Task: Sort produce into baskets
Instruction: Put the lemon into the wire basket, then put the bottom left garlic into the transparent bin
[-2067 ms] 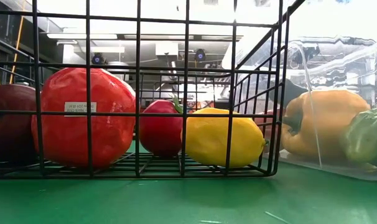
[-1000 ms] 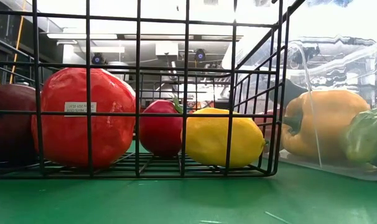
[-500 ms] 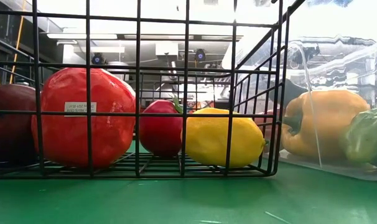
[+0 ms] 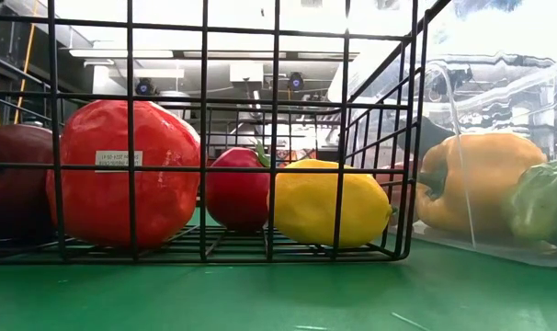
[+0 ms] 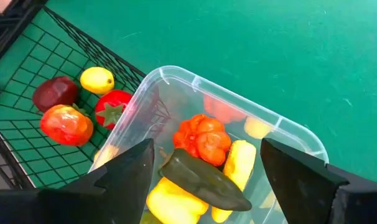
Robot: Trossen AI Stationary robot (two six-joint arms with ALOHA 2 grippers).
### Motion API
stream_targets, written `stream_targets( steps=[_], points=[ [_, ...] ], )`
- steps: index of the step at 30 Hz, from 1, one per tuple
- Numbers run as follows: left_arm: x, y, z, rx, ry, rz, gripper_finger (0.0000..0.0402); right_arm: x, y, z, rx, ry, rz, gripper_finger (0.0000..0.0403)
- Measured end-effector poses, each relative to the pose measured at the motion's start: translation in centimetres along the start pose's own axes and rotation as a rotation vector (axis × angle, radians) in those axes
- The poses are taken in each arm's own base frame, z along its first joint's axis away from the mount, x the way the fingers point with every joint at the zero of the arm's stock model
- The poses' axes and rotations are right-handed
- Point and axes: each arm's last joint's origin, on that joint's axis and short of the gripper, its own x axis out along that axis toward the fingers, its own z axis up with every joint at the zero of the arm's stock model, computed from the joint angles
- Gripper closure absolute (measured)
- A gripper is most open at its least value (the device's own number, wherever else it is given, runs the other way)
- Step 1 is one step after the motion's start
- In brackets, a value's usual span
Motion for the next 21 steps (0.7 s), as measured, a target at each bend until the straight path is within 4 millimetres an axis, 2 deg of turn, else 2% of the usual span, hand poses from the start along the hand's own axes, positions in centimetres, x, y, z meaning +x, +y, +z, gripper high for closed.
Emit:
stream_targets(
  steps=[2,4,8,10,15,18,21],
  points=[
    [-0.9,-0.4,1.8,-0.004,-0.148,-0.020,0.0240,0.0,0.0,0.0,-0.009,0.000,0.000,0.0116],
    [-0.9,-1.1,3.6,0.058,-0.230,-0.023,0.0240,0.0,0.0,0.0,-0.019,0.000,-0.001,0.0116],
    [0.7,-2.3,7.0,0.239,-0.267,0.016,0.0234,0.0,0.0,0.0,-0.039,0.000,-0.001,0.0116],
    [1.5,-2.5,8.4,0.258,-0.270,0.052,0.0201,0.0,0.0,0.0,-0.042,0.000,-0.001,0.0116],
    [2.8,-1.9,11.2,0.170,-0.205,0.063,0.0093,0.0,0.0,0.0,-0.058,0.001,0.000,0.0116],
    [2.7,-1.6,11.9,0.114,-0.129,-0.023,0.0047,0.0,0.0,0.0,-0.060,0.001,0.000,0.0116],
    [2.5,-1.6,11.8,0.051,-0.101,-0.066,0.0029,0.0,0.0,0.0,-0.062,-0.005,-0.003,0.0116]
  ],
)
